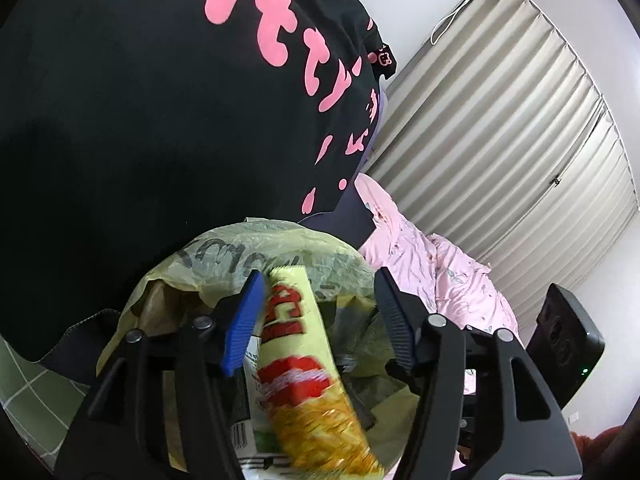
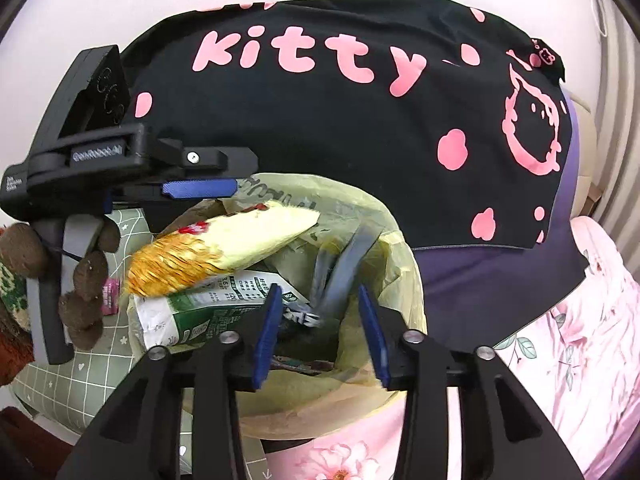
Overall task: Collect trash
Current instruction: 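Open the left gripper to drop the wrapper into the bag, then grasp the orange chip bag with the left gripper while the right gripper moves over the table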
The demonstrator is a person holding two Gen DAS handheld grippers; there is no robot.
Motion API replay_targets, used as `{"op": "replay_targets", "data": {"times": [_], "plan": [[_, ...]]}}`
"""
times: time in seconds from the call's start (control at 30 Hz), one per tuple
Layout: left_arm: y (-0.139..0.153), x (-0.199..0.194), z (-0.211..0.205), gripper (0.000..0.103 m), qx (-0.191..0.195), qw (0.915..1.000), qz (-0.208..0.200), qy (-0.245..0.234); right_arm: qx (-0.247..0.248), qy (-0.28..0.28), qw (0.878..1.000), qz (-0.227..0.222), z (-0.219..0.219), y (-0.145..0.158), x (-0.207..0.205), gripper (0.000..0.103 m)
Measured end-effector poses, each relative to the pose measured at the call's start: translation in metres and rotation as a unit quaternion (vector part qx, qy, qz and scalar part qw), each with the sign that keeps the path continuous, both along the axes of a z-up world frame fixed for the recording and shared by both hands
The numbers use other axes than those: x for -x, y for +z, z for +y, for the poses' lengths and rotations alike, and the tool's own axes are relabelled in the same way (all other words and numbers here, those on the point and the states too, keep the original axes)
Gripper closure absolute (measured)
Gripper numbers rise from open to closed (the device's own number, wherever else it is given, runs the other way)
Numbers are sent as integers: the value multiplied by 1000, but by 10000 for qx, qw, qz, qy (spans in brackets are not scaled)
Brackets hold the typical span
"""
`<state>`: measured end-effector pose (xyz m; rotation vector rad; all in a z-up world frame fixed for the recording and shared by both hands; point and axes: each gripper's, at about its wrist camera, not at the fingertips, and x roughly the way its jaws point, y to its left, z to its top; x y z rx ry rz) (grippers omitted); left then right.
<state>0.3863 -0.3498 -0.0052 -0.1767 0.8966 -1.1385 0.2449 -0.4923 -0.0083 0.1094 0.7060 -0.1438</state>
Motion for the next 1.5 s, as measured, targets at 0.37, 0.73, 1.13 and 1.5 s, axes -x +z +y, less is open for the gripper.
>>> {"op": "replay_targets", "data": {"times": [0.37, 0.73, 1.13, 1.5], "plan": [[23, 11, 90, 47, -110, 9922, -693, 1026, 127, -91, 9994, -297, 26, 19, 3, 60], [4, 35, 268, 47, -934, 9534, -1463, 2470, 68, 878, 9941, -640, 117, 40, -19, 50], [-34, 74, 462, 47, -1620, 8882, -773, 4230, 89, 2619, 9649, 191, 253, -17, -73, 49], [-76, 106, 489, 47, -1692, 9066, -85, 3864, 264, 3294, 9423, 534, 324, -49, -93, 50]]}}
